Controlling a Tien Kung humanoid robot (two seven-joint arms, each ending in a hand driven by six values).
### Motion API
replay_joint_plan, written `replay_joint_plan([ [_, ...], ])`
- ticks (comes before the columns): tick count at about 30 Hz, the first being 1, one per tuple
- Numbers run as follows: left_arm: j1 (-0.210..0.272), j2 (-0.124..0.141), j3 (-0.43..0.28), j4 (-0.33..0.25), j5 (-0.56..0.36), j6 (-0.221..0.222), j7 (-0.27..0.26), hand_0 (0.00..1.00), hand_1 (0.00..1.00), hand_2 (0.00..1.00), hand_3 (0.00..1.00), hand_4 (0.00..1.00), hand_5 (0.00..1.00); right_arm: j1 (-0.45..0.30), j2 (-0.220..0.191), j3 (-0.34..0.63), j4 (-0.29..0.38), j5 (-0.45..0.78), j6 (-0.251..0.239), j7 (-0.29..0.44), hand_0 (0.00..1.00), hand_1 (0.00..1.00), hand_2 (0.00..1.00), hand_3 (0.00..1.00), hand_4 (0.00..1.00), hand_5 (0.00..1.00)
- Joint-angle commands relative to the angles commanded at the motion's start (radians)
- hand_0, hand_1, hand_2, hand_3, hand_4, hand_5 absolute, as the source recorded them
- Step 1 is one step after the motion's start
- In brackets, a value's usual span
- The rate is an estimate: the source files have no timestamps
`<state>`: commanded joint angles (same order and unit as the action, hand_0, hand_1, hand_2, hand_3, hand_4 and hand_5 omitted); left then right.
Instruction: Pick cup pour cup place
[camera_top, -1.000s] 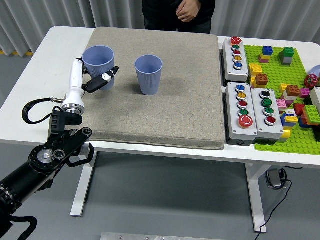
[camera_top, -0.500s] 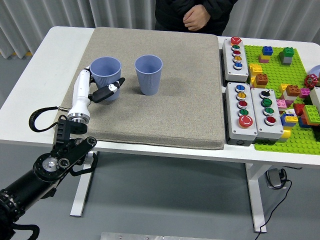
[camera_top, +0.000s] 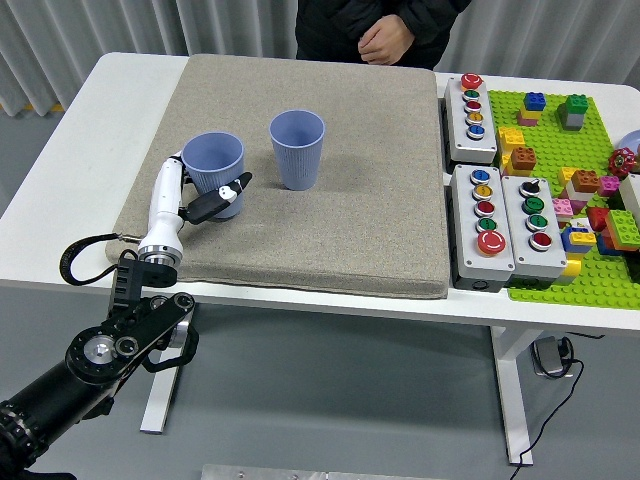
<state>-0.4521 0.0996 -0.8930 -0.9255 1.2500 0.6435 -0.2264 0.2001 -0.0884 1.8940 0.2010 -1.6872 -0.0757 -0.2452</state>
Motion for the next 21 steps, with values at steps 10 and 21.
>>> replay_joint_plan([
  [10, 0.028, -0.003, 0.008, -0.023, -0.012, -0.003, -0.034, 0.548, 0.564, 0.563, 0.575, 0.809, 0.369, 0.001, 0.001, -0.001, 0.000, 0.001, 0.000, -0.001, 0.703, 0.657, 0.607, 0.603, 0.017, 0.381],
  [21, 0.029, -0.008, 0.033, 0.011, -0.057, -0.005, -0.098, 0.582, 0.610, 0.651, 0.617, 0.815, 0.383, 0.005, 0.002, -0.001, 0.000, 0.002, -0.001, -0.001, 0.703, 0.656, 0.608, 0.602, 0.018, 0.380],
])
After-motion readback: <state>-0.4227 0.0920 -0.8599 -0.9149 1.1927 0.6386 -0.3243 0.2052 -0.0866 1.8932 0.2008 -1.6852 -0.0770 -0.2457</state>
